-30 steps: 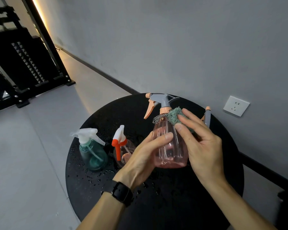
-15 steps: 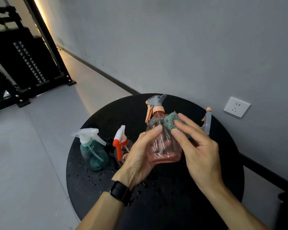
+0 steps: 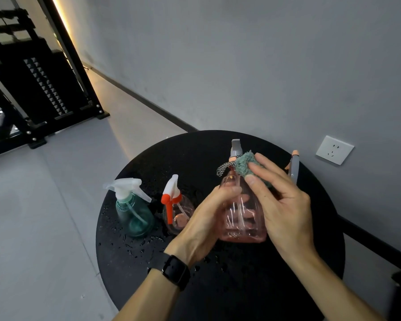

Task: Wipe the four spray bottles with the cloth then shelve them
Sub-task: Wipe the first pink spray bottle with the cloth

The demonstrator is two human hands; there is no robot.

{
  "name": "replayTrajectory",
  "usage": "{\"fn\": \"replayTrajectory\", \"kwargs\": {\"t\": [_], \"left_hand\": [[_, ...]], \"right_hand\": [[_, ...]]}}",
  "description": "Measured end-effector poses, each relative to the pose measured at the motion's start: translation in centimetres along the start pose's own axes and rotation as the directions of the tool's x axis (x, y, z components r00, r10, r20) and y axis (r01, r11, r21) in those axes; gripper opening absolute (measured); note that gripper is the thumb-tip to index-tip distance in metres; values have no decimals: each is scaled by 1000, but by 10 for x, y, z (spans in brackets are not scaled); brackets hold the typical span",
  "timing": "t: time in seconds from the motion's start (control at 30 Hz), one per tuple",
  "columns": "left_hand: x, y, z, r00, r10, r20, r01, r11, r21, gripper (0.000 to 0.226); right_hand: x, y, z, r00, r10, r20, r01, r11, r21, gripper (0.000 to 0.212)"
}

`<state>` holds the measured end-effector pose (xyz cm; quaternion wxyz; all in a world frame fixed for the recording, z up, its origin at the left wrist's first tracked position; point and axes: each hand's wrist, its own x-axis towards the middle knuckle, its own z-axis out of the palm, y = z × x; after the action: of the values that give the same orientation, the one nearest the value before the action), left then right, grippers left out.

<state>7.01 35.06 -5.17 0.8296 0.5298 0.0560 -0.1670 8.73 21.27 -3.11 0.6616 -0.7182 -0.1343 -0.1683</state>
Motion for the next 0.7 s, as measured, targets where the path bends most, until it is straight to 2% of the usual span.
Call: {"fn": "replayTrajectory", "kwargs": {"t": [0.2,0.37,0.47,0.6,0.7], "left_hand": [[1,0,-3,999,34,-12,-34,997,-63,74],[0,11,-2,993,113,-39,-119,966,-228,63],[1,13,-4,992,124,-33,-128,946,-297,71],[4,14,-5,992,120,-32,-124,953,-278,81],[5,13,-6,992,121,-46,-127,973,-193,80]], "right_hand": [[-5,-5,0,999,20,46,-21,1000,11,27],[-14,-9,0,995,-35,95,37,999,-23,29],[-18,-11,-2,988,-104,112,110,993,-47,30],[-19,-10,-2,980,-172,104,180,981,-74,31],[-17,-9,-1,979,-182,90,188,980,-63,32]]}}
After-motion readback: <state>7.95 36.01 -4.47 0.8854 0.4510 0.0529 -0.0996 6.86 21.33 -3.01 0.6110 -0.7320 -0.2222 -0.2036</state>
